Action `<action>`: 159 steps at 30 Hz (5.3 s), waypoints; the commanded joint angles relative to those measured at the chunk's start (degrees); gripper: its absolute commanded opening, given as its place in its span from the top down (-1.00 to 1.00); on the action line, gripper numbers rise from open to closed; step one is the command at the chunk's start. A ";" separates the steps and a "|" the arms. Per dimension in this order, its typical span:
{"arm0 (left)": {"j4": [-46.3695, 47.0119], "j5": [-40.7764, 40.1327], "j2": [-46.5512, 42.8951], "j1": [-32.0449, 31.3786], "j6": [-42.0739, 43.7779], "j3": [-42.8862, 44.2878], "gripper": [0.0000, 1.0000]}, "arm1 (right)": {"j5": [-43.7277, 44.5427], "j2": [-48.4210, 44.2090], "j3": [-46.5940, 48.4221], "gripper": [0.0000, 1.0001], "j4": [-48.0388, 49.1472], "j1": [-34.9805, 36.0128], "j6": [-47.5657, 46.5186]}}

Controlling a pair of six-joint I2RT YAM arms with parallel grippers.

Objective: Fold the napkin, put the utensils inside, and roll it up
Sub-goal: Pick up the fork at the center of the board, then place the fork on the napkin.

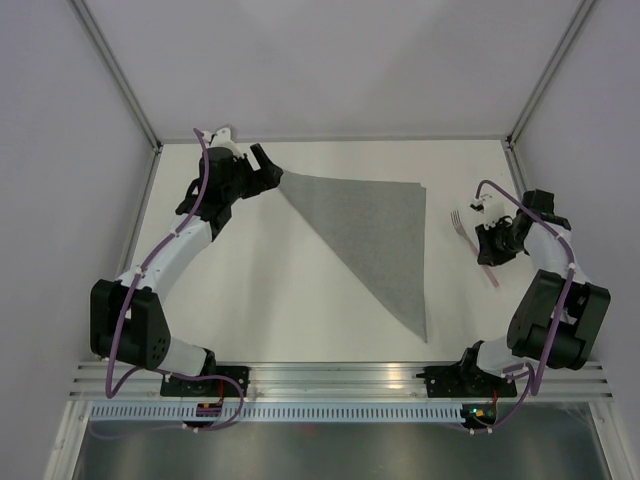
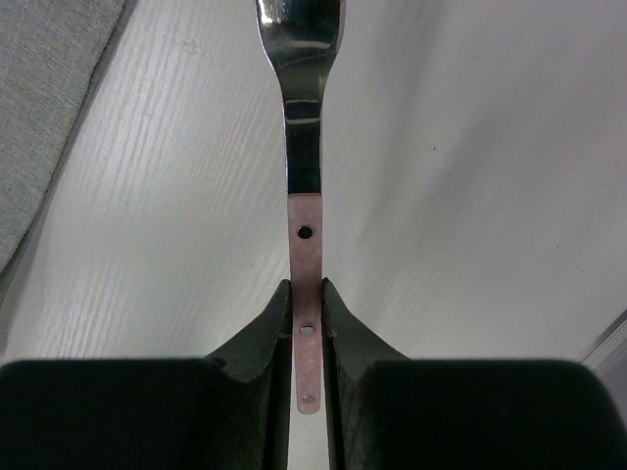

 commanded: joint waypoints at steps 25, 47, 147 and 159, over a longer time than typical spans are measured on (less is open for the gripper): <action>0.43 1.14 -2.34 0.11 0.60 1.60 -0.86 | 0.00 -2.27 3.67 0.99 4.28 9.71 10.19; 0.78 1.23 -2.87 0.20 -1.24 -0.51 -0.87 | 5.89 9.06 12.45 0.99 11.05 33.71 29.17; -3.08 -0.44 -6.39 0.20 0.43 -1.47 -0.87 | 12.57 32.36 30.92 0.99 10.00 56.74 46.41; -2.82 -0.53 -6.30 0.20 0.43 -2.09 -0.88 | 12.66 32.89 30.22 0.99 10.35 56.74 46.23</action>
